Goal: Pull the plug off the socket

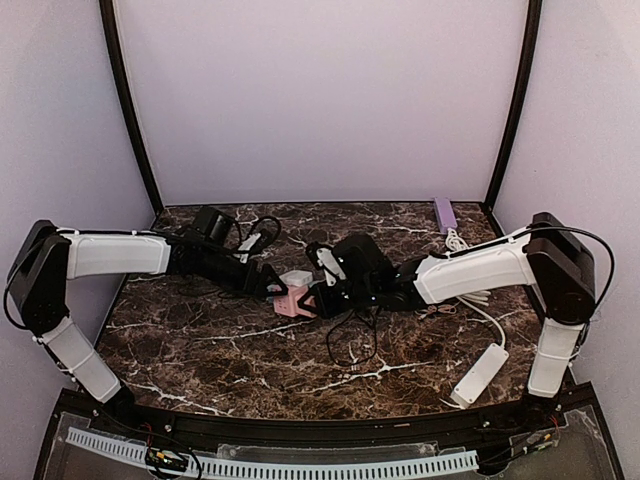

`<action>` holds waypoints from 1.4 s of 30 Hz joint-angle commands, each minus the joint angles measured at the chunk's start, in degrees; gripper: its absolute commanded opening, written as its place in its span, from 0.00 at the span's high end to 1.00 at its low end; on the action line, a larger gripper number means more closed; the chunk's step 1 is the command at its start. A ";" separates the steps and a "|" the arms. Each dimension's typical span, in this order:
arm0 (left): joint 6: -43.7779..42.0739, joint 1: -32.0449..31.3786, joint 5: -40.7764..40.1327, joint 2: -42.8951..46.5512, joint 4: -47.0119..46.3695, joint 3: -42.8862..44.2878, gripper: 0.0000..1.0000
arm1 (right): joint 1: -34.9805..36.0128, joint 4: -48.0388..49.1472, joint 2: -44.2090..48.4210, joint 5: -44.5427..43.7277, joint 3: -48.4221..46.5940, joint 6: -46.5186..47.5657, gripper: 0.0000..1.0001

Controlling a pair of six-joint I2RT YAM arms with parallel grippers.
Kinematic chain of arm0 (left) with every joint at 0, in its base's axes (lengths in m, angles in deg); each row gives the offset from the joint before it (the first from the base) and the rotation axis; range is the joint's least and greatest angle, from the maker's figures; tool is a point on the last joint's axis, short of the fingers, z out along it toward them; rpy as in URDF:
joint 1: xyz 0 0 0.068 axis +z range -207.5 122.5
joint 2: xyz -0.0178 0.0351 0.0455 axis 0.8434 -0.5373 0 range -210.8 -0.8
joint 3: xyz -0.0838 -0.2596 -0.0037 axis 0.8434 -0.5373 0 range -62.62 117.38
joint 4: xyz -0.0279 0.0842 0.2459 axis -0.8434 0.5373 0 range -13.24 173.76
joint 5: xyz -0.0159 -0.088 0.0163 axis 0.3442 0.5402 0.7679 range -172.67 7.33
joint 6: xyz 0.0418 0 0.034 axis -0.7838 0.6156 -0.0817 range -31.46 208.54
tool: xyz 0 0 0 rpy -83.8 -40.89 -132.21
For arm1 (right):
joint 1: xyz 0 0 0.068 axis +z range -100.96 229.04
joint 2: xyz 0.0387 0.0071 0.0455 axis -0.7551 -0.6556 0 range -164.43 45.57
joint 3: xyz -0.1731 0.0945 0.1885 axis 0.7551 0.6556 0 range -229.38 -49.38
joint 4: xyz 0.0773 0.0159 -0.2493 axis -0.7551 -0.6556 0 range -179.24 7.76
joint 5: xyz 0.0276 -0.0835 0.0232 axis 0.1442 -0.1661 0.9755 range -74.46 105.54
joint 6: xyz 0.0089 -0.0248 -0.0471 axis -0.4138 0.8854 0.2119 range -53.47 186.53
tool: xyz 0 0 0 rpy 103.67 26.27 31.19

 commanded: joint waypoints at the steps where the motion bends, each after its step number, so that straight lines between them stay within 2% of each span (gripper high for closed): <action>1: 0.16 -0.61 0.19 -1.18 0.43 0.48 0.25 | 1.11 3.60 -0.93 0.23 -2.90 -0.56 1.00; 8: -0.35 -1.37 -0.25 -2.57 2.03 1.40 0.25 | 1.51 2.63 -2.01 0.63 -4.26 -0.11 1.00; 11: -0.42 -1.59 -0.22 -2.72 2.08 1.64 0.19 | 1.49 2.29 -2.39 0.73 -4.92 0.16 1.00; 14: -0.47 -1.71 -0.29 -2.73 2.11 1.74 0.18 | 1.68 2.12 -2.71 0.81 -5.38 0.24 1.00; 26: -0.42 -1.74 -2.02 -3.87 3.16 2.31 0.30 | 2.44 1.82 -3.56 1.07 -6.35 0.97 1.00; 42: -1.79 -1.91 -3.07 -4.46 5.17 3.42 0.58 | 2.85 1.36 -4.44 1.26 -6.93 1.26 1.00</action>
